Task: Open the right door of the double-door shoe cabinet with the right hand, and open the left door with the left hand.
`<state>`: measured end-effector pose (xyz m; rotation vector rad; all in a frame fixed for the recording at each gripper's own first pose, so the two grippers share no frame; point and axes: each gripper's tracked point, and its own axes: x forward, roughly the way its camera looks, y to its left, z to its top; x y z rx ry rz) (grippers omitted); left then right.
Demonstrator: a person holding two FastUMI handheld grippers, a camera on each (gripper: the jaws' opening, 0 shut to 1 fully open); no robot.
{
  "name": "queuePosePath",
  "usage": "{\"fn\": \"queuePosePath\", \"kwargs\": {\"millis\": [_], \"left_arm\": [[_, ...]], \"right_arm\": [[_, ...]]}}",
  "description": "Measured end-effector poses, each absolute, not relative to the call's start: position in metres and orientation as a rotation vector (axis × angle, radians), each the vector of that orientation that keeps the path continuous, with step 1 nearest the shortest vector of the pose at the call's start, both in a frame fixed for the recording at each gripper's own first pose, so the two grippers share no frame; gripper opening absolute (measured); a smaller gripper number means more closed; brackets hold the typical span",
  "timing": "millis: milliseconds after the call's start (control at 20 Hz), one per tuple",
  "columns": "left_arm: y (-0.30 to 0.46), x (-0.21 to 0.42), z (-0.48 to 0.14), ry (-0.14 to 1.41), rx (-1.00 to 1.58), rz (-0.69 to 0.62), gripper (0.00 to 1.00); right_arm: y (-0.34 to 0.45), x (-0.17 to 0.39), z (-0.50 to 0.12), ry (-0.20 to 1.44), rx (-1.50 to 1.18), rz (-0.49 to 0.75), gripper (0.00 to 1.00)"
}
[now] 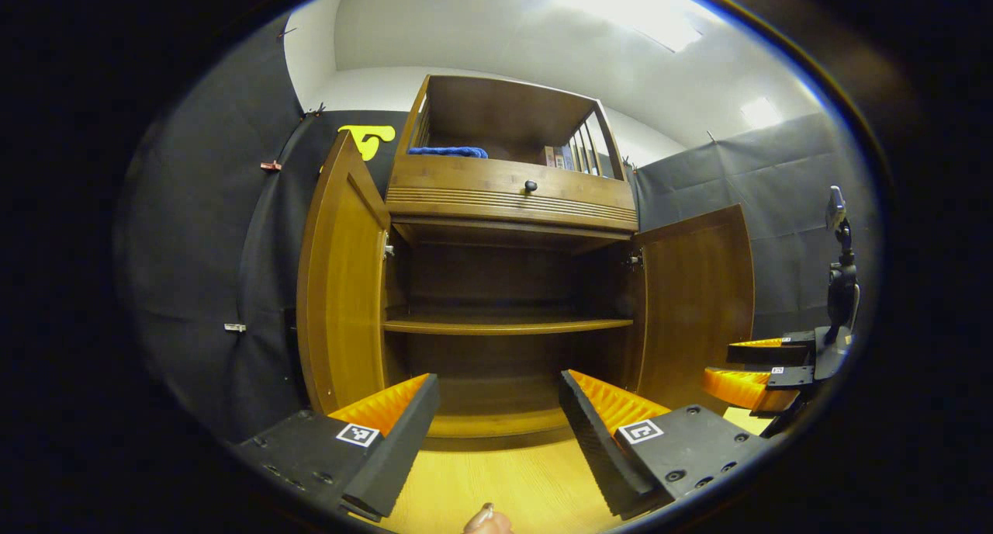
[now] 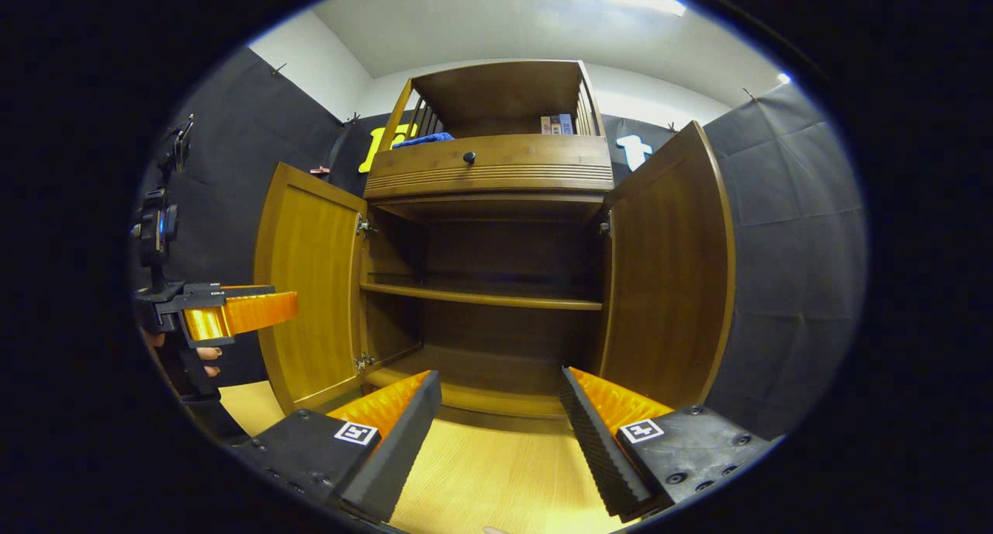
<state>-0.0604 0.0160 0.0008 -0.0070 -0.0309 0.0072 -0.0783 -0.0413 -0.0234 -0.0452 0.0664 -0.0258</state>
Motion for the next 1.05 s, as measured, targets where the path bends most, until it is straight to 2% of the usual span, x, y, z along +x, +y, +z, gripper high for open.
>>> {"fn": "queuePosePath", "kwargs": {"millis": [1050], "left_arm": [[-0.002,-0.054,0.002,-0.026,-0.004,-0.036,0.96]], "right_arm": [[-0.04,-0.083,-0.013,0.043,-0.058,-0.014,0.97]]}}
